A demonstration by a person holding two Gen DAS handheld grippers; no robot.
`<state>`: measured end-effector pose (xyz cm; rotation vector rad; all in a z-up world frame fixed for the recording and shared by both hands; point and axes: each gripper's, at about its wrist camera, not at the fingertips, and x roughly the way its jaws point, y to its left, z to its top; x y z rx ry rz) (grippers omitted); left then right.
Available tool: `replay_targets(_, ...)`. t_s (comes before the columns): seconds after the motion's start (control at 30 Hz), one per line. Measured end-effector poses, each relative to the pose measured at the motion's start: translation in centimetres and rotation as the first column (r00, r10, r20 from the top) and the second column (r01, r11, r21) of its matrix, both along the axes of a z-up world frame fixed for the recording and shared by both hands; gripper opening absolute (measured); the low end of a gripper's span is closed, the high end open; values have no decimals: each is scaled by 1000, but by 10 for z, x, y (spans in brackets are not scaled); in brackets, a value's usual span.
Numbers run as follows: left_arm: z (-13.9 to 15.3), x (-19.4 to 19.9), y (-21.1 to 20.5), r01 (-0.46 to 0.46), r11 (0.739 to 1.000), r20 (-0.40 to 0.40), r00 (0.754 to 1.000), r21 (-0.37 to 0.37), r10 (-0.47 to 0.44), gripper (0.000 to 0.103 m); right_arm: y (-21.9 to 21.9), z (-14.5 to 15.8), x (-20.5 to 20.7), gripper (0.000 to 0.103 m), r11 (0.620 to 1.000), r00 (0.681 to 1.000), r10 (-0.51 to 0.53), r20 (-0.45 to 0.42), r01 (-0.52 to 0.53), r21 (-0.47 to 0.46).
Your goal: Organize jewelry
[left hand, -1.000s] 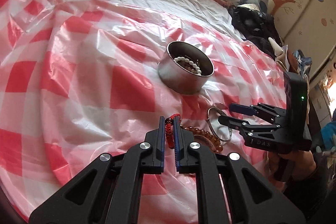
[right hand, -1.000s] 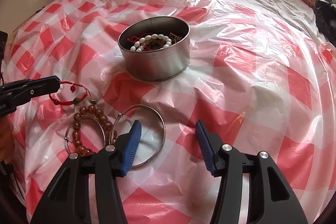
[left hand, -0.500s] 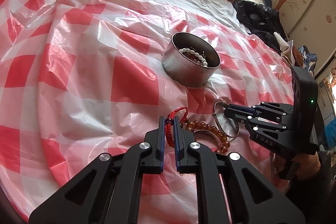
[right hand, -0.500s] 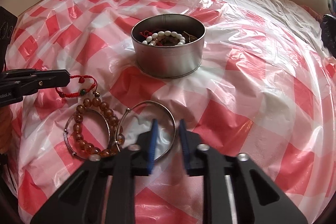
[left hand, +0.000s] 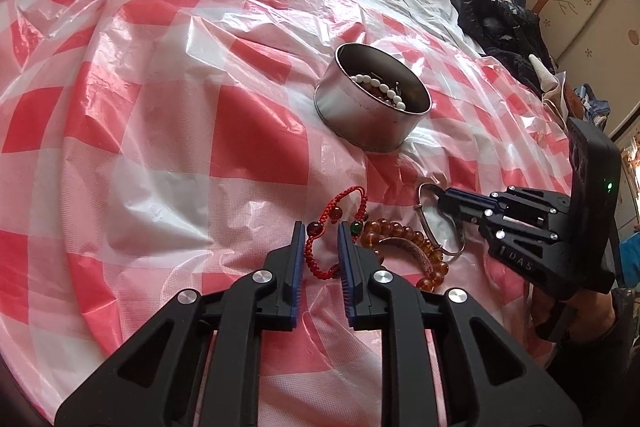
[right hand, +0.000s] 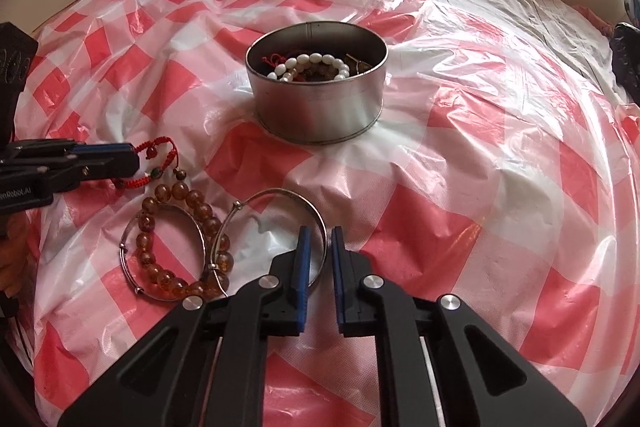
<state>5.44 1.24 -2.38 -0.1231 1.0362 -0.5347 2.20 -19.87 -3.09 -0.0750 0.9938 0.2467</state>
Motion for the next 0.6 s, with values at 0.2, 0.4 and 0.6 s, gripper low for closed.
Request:
replay_targets(0.2, 3, 0, 0, -2, 1000, 9, 1000, 4, 2, 15, -10, 14, -1, 4, 998, 998, -42, 45, 40, 40)
replay_targets(0.4, 2, 1, 1, -9, 1000, 0, 1000, 4, 9, 16, -4, 7, 0, 44, 998, 1000, -12, 3, 12, 55)
replay_targets(0.6, 1, 1, 0, -5, 1000, -1, 1000, 10, 5, 20, 11, -4, -1, 11, 999, 1000, 25, -5, -25, -30)
